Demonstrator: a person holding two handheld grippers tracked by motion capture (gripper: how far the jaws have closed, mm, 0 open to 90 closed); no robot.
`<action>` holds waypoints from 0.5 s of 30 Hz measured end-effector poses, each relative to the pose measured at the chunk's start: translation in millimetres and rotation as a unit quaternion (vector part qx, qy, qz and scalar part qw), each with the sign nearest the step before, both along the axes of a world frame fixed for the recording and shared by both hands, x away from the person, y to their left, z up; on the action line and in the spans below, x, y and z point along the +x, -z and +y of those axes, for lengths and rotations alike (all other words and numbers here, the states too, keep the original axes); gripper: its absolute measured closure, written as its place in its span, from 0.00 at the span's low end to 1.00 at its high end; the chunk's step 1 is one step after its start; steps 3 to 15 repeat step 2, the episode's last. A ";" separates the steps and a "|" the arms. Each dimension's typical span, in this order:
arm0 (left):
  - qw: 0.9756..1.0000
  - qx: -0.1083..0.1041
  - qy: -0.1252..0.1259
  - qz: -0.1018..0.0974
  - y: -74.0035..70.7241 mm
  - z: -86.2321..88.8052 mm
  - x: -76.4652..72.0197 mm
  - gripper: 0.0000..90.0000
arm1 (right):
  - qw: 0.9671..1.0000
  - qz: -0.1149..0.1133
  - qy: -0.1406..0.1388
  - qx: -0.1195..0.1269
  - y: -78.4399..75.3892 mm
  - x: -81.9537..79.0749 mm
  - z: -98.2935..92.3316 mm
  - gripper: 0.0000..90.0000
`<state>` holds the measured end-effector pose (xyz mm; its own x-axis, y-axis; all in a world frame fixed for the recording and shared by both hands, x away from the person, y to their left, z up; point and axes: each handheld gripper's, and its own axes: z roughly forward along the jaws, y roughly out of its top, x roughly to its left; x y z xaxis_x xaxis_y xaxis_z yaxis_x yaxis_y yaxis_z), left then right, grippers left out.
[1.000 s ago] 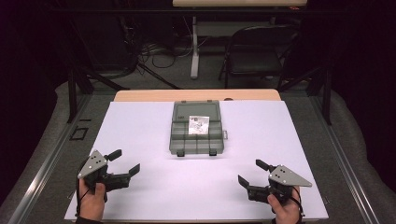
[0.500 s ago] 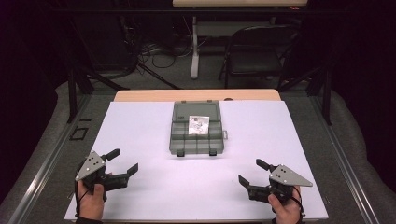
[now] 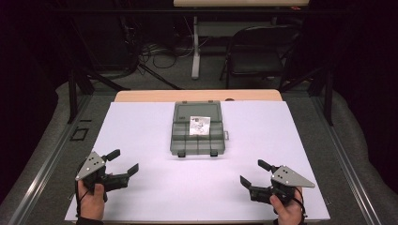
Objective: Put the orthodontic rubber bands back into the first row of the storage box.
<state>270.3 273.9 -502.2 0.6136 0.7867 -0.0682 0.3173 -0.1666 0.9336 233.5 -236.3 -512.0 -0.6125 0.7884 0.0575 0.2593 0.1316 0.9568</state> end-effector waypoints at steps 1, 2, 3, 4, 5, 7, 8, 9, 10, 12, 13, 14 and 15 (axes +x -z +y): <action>1.000 0.000 -0.001 0.002 0.5 0.7 0.5 0.12 | 1.000 -0.002 0.001 0.002 0.6 0.4 0.8 0.16; 1.000 0.000 -0.003 0.003 0.9 1.0 1.0 0.12 | 1.000 -0.004 0.000 -0.001 0.7 0.6 0.7 0.16; 1.000 0.000 -0.003 0.003 0.9 1.0 1.0 0.12 | 1.000 -0.004 0.000 -0.001 0.7 0.6 0.7 0.16; 1.000 0.000 -0.003 0.003 0.9 1.0 1.0 0.12 | 1.000 -0.004 0.000 -0.001 0.7 0.6 0.7 0.16; 1.000 0.000 -0.003 0.003 0.9 1.0 1.0 0.12 | 1.000 -0.004 0.000 -0.001 0.7 0.6 0.7 0.16; 1.000 0.000 -0.003 0.003 0.9 1.0 1.0 0.12 | 1.000 -0.004 0.000 -0.001 0.7 0.6 0.7 0.16; 1.000 0.000 -0.003 0.003 0.9 1.0 1.0 0.12 | 1.000 -0.004 0.000 -0.001 0.7 0.6 0.7 0.16; 1.000 0.000 -0.003 0.003 0.9 1.0 1.0 0.12 | 1.000 -0.004 0.000 -0.001 0.7 0.6 0.7 0.16; 1.000 0.000 -0.003 0.003 0.9 1.0 1.0 0.12 | 1.000 -0.004 0.000 -0.001 0.7 0.6 0.7 0.16; 1.000 0.000 -0.003 0.003 0.9 1.0 1.0 0.12 | 1.000 -0.004 0.000 -0.001 0.7 0.6 0.7 0.16; 1.000 0.000 -0.003 0.003 0.9 1.0 1.0 0.12 | 1.000 -0.004 0.000 -0.001 0.7 0.6 0.7 0.16; 1.000 0.000 -0.003 0.003 0.9 1.0 1.0 0.12 | 1.000 -0.004 0.000 -0.001 0.7 0.6 0.7 0.16; 1.000 0.000 -0.003 0.003 0.9 1.0 1.0 0.12 | 1.000 -0.004 0.000 -0.001 0.7 0.6 0.7 0.16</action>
